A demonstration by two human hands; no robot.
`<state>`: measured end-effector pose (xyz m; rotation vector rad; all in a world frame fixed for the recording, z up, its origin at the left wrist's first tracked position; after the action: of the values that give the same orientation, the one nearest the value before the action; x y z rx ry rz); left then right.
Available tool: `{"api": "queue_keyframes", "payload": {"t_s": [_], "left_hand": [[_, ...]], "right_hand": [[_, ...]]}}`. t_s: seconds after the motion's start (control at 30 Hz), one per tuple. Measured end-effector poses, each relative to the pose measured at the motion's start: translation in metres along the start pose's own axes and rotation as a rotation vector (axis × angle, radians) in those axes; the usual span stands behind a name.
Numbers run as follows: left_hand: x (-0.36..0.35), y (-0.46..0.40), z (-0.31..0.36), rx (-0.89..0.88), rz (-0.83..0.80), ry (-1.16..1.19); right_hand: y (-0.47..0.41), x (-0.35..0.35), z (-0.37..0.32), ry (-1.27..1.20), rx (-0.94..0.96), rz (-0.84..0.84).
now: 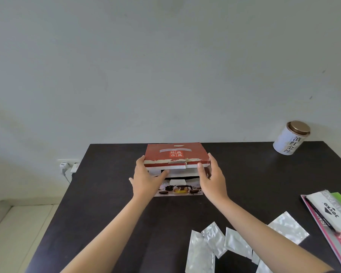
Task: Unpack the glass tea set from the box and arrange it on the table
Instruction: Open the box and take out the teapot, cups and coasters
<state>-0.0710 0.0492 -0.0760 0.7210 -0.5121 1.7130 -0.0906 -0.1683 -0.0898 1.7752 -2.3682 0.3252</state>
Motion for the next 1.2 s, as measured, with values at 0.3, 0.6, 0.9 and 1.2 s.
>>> {"api": "queue_keyframes", "payload": {"t_s": [0.3,0.6,0.9,1.2], "left_hand": [[0.014,-0.034,0.041,-0.153,0.075,0.101],[-0.017,-0.086,0.035,-0.392,-0.153,-0.628],[-0.039,-0.103,0.006,-0.407,-0.239,-0.767],[-0.038,-0.091,-0.001,-0.392,-0.273,-0.787]], "right_hand": [[-0.043,-0.006,-0.059,-0.203,0.151,-0.035],[-0.105,-0.028,-0.015,0.461,0.178,-0.265],[-0.114,-0.045,0.014,0.693,0.096,-0.421],[-0.095,-0.043,0.013,0.707,0.056,-0.435]]}}
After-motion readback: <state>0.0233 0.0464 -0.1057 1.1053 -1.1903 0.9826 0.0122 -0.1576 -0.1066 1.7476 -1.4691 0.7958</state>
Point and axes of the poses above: each hand's wrist, its own y-axis away from the middle knuckle, its own x-axis out of the back of the hand, z = x × y, the point moved 3 cm from there along -y, towards the middle knuckle, and after that the axes turned 14 degrees about -y, right-handed, at the moved point
